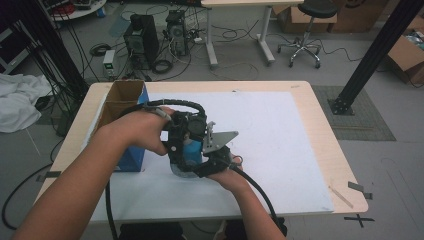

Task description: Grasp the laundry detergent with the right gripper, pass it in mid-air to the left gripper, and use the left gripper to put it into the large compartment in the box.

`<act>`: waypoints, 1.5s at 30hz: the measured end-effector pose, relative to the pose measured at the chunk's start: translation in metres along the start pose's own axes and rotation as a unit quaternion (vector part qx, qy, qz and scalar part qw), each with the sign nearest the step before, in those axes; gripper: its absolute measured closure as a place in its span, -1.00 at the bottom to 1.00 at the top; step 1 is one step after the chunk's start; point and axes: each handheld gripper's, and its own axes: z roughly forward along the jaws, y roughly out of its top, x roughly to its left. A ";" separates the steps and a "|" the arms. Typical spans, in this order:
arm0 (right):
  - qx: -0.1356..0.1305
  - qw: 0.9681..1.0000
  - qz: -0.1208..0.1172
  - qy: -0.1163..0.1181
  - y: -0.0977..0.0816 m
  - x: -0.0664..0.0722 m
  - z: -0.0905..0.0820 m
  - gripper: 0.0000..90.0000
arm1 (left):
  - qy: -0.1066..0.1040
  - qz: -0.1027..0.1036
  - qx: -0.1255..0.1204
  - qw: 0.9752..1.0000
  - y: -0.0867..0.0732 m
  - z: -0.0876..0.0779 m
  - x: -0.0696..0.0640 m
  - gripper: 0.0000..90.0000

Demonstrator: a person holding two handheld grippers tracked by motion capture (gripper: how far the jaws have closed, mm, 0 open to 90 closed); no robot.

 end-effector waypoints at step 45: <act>-0.003 1.000 -0.007 -0.014 -0.002 0.002 0.001 0.00 | -0.001 -0.004 0.019 1.000 0.005 0.003 -0.003 -0.14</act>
